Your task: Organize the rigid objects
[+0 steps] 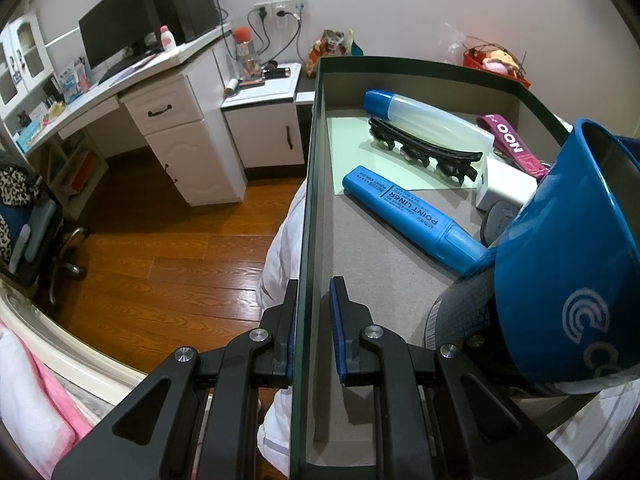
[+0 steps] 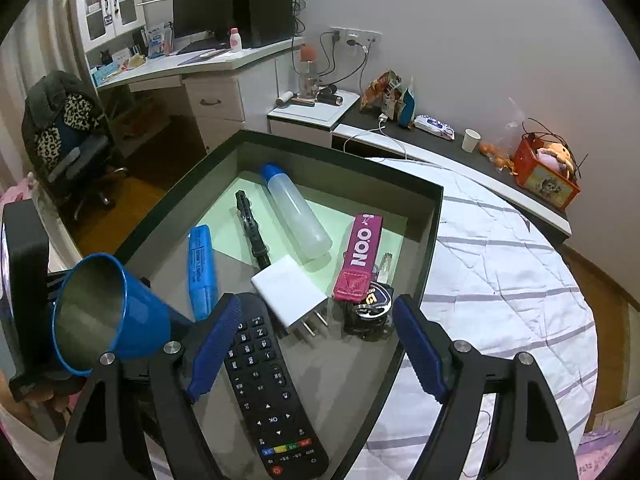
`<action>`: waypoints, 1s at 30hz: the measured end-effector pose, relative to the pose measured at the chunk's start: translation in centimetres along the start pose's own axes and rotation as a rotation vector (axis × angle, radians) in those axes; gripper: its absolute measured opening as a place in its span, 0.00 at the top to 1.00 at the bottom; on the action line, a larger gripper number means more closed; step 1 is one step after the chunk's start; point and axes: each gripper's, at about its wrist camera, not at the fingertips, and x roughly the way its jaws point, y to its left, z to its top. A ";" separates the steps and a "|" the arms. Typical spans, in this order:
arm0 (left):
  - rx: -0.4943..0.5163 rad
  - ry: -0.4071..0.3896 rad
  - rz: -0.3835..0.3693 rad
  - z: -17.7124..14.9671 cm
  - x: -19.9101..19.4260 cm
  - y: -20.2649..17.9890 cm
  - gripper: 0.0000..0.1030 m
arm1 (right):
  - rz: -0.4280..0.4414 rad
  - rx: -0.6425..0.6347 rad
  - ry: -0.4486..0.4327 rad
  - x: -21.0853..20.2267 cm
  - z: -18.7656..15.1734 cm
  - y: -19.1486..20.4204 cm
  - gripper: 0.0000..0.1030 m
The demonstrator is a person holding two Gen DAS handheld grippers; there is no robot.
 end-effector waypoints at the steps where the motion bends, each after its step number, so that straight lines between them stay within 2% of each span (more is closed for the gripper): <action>1: 0.001 0.003 -0.001 0.1 0.0 0.1 0.88 | 0.000 0.003 0.001 0.0 -0.2 -0.1 0.23; 6: -0.002 0.001 0.001 0.6 -0.2 0.8 0.88 | 0.001 0.030 -0.002 -0.3 -0.9 -0.6 0.23; 12: 0.000 -0.011 0.016 1.1 -1.6 0.9 0.80 | 0.004 0.055 -0.013 -0.9 -1.3 -1.3 0.23; 15: -0.006 -0.027 0.031 1.2 -2.5 1.0 0.64 | 0.024 0.064 -0.018 -1.0 -1.4 -1.3 0.23; 17: -0.022 -0.052 0.032 1.4 -3.2 1.1 0.48 | 0.028 0.068 -0.022 -1.2 -1.6 -1.4 0.23; 20: -0.041 -0.072 0.021 2.0 -4.0 1.3 0.46 | 0.037 0.077 -0.024 -1.3 -1.7 -1.6 0.23; 30: -0.036 -0.177 0.092 3.1 -8.6 0.9 0.41 | 0.033 0.097 -0.039 -2.1 -2.0 -2.1 0.23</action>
